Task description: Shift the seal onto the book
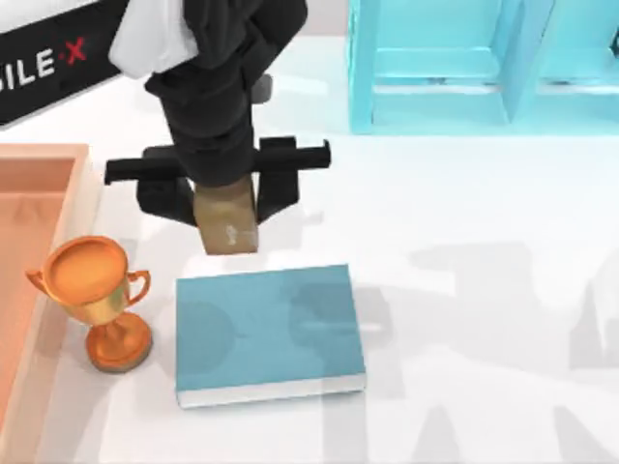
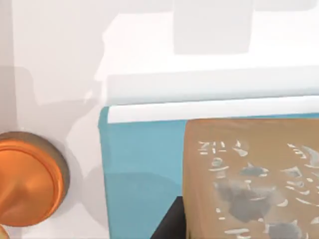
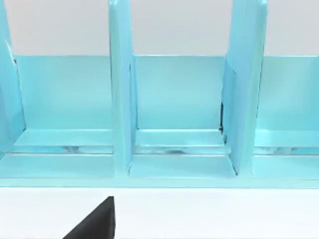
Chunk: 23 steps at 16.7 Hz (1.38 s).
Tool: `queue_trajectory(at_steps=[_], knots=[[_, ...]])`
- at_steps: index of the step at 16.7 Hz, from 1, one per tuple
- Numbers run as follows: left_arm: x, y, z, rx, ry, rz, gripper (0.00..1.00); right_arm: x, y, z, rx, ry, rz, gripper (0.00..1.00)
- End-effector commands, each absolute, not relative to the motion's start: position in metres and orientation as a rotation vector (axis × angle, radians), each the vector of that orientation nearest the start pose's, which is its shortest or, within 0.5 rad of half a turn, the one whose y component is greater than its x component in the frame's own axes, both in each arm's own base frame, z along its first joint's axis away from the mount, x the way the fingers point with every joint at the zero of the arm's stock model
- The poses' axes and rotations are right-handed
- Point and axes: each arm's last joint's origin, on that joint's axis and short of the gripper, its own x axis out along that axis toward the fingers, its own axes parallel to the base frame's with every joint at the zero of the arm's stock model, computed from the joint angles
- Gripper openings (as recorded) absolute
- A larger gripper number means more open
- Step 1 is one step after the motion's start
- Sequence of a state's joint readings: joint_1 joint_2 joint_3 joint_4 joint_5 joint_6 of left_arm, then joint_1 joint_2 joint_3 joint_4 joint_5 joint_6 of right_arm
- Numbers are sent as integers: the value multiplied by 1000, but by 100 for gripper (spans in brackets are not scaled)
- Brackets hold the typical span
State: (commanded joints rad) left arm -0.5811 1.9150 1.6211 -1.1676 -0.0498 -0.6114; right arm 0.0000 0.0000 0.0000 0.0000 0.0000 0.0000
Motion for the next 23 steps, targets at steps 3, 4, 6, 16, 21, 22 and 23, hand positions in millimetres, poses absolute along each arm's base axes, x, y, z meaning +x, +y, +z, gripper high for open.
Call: queue_trajectory(at_steps=[3,4,6,16,21,22,23], knots=[[297,-226,216,-13,1516,-14,0,106,-1,160,0,0,0,100],[291,-230,210,0,1540,-17,0,106,-1,160,0,0,0,100],[286,-232,203,16,1568,-16,0,106,-1,160,0,0,0,100],[286,-232,208,16,1568,-16,0,106,-1,160,0,0,0,100],[286,-232,208,16,1568,-16,30,106,-1,160,0,0,0,100],[286,-232,208,16,1568,-16,38,106,-1,160,0,0,0,100],[286,-232,208,16,1568,-16,45,106,-1,160,0,0,0,100]])
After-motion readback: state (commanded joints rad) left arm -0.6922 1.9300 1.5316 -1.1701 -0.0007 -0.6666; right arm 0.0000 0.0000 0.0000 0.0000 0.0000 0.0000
